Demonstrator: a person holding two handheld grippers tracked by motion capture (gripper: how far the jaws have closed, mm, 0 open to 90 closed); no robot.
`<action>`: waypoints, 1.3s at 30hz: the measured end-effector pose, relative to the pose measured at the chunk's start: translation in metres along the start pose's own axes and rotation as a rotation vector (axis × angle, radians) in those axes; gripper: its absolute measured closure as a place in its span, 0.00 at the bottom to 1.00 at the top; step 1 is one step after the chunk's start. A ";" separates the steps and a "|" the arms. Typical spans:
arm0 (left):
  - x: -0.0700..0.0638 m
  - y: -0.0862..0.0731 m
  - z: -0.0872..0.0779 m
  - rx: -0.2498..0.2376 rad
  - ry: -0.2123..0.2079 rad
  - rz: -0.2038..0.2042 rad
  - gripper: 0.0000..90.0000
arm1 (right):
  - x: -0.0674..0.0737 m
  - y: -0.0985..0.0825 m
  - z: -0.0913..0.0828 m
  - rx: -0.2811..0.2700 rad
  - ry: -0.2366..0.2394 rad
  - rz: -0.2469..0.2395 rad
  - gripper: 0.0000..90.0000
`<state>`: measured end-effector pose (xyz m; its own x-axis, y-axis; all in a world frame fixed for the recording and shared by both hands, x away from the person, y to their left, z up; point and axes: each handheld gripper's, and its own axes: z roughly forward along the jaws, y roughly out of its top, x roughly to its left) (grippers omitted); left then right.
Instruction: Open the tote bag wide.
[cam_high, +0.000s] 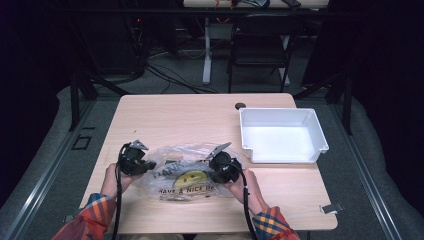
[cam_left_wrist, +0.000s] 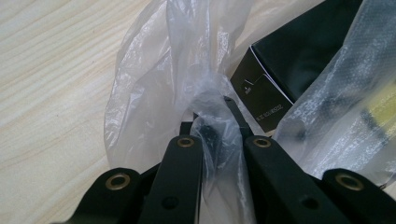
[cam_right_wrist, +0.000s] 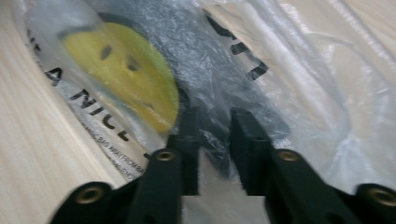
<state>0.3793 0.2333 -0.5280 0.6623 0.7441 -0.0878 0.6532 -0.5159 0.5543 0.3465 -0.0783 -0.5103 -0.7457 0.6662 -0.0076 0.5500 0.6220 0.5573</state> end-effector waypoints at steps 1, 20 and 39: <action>0.000 0.000 0.000 -0.001 0.001 0.002 0.98 | 0.000 0.000 0.000 -0.004 0.009 0.004 0.89; -0.002 0.001 -0.004 -0.052 0.052 0.003 0.99 | -0.003 -0.024 -0.012 0.101 0.031 0.016 1.00; 0.003 0.002 0.018 0.052 0.215 0.021 1.00 | -0.023 -0.041 0.010 0.265 0.060 0.125 1.00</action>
<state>0.3892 0.2272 -0.5424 0.5861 0.8033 0.1055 0.6615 -0.5496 0.5102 0.3443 -0.1150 -0.5410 -0.6826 0.7239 0.1006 0.7120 0.6277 0.3146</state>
